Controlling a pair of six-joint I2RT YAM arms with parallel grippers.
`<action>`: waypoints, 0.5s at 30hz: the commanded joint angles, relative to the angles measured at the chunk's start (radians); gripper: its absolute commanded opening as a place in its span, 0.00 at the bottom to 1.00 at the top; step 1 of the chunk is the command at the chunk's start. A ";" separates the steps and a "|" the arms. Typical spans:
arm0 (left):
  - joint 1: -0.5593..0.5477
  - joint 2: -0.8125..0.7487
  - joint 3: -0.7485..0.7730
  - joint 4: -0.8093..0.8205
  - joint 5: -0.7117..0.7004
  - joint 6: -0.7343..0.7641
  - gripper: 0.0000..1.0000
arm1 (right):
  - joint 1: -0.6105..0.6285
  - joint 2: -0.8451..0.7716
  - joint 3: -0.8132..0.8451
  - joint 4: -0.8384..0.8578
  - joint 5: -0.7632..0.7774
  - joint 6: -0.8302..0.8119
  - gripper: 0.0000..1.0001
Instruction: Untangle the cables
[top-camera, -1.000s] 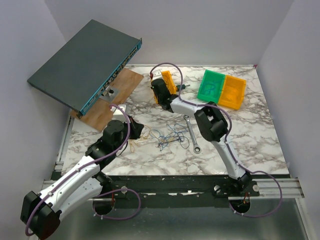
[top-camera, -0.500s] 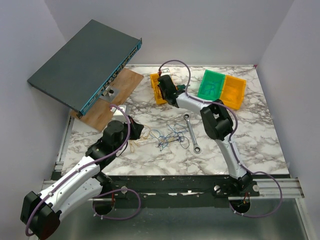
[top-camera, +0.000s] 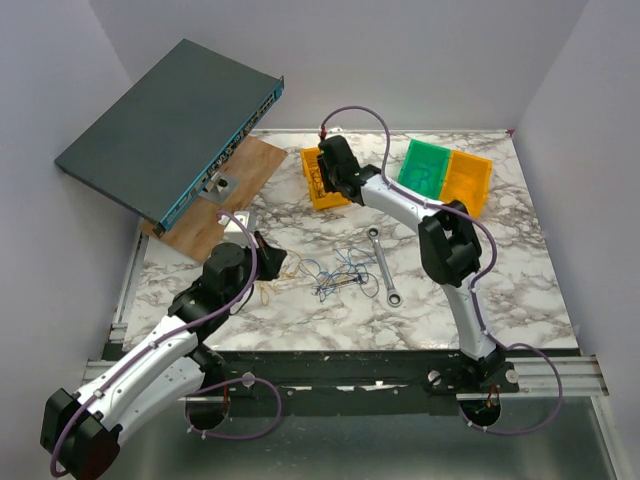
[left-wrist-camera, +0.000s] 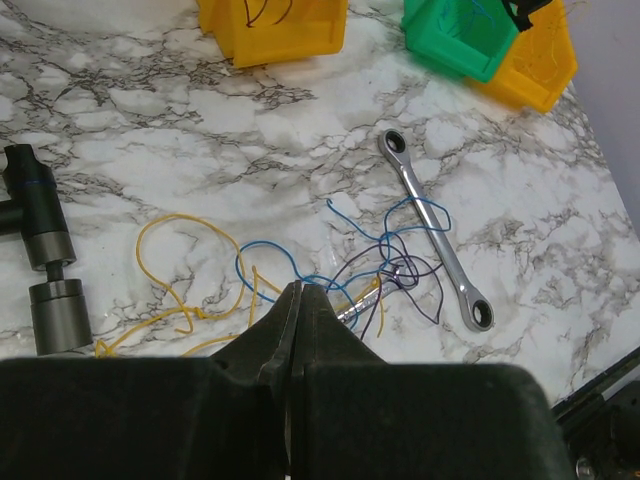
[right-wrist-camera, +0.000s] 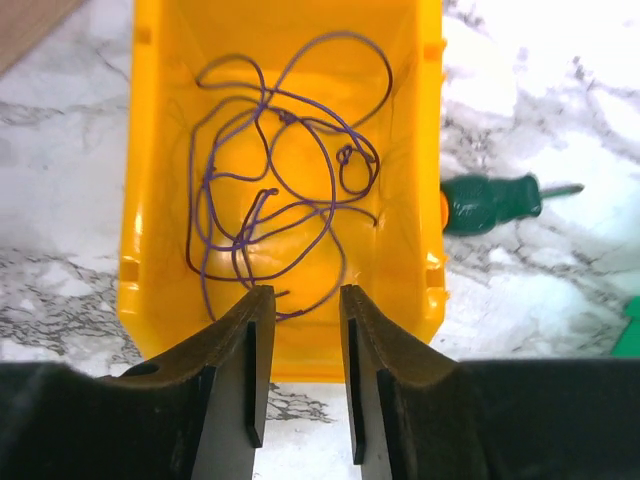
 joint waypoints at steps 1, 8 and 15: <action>0.004 -0.020 0.008 -0.009 0.021 0.011 0.01 | 0.005 -0.038 0.102 -0.065 -0.033 -0.028 0.43; 0.005 -0.016 0.022 -0.022 0.037 0.026 0.01 | 0.005 -0.138 0.061 -0.079 -0.082 0.002 0.56; 0.004 0.086 0.072 -0.012 0.146 0.045 0.27 | 0.005 -0.456 -0.377 -0.003 -0.246 0.052 0.80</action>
